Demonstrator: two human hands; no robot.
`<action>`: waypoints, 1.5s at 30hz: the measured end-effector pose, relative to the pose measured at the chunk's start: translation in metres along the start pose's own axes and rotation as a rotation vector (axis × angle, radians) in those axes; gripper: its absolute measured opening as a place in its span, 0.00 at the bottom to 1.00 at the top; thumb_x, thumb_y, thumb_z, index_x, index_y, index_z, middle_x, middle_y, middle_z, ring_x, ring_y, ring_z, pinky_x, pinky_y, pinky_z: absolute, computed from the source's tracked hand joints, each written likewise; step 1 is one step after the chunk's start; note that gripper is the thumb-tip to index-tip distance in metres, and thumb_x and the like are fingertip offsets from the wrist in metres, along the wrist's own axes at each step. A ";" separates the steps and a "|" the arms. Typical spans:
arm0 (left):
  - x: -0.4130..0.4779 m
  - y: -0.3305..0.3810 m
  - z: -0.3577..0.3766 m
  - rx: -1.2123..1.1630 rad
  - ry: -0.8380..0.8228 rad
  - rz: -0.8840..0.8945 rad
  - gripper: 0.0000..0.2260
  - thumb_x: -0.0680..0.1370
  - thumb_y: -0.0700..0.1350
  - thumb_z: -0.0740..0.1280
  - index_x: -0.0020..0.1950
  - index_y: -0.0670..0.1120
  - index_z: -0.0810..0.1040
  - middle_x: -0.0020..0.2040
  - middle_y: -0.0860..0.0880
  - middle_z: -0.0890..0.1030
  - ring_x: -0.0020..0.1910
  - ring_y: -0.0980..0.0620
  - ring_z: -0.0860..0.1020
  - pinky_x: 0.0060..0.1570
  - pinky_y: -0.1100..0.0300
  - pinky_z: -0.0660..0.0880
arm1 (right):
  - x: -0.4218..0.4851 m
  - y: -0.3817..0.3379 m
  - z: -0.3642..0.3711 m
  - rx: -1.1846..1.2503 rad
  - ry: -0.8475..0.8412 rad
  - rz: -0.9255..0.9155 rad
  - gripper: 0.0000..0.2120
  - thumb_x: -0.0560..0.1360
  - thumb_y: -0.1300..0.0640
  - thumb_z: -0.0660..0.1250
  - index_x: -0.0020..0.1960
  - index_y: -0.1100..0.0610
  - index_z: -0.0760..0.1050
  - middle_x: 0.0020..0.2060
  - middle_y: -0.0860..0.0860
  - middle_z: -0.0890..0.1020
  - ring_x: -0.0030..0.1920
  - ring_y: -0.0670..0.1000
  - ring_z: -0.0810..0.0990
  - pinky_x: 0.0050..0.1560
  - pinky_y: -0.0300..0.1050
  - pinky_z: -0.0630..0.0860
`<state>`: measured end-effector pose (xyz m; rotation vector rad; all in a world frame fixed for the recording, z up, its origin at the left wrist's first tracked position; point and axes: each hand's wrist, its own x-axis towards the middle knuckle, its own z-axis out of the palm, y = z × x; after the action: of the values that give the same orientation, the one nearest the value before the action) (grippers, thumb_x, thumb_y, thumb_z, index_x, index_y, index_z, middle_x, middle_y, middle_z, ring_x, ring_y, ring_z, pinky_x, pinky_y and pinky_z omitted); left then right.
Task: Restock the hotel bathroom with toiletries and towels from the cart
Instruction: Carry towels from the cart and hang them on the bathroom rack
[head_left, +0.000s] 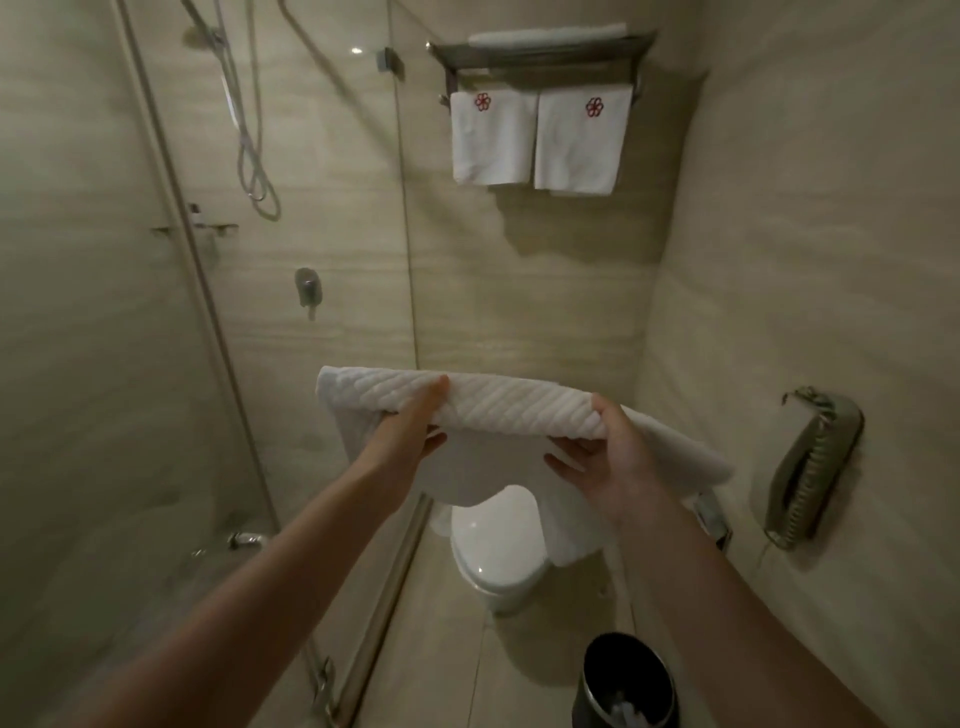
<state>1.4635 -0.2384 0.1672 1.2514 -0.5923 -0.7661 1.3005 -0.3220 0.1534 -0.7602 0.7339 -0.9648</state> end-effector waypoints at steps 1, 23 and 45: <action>0.017 0.004 0.005 -0.013 -0.006 -0.003 0.19 0.76 0.49 0.67 0.64 0.44 0.70 0.60 0.45 0.75 0.57 0.48 0.76 0.58 0.54 0.75 | 0.016 -0.005 0.003 -0.018 0.002 -0.021 0.11 0.78 0.50 0.59 0.51 0.56 0.76 0.49 0.55 0.80 0.49 0.52 0.79 0.57 0.53 0.74; 0.350 0.023 0.179 -0.153 -0.293 0.224 0.16 0.70 0.53 0.67 0.56 0.50 0.73 0.53 0.49 0.81 0.50 0.54 0.82 0.48 0.59 0.78 | 0.366 -0.141 -0.006 -0.249 -0.282 -0.189 0.27 0.67 0.36 0.59 0.62 0.48 0.72 0.56 0.53 0.82 0.57 0.54 0.80 0.63 0.58 0.71; 0.669 0.180 0.221 -0.188 -0.359 0.592 0.32 0.69 0.55 0.70 0.68 0.42 0.68 0.62 0.45 0.78 0.60 0.48 0.78 0.63 0.48 0.72 | 0.587 -0.313 0.174 -0.864 -0.280 -0.812 0.16 0.80 0.46 0.54 0.67 0.42 0.60 0.58 0.35 0.68 0.60 0.36 0.64 0.50 0.16 0.61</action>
<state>1.7442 -0.8734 0.3840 0.7061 -1.0958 -0.5264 1.5312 -0.9260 0.3865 -2.0143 0.5771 -1.2107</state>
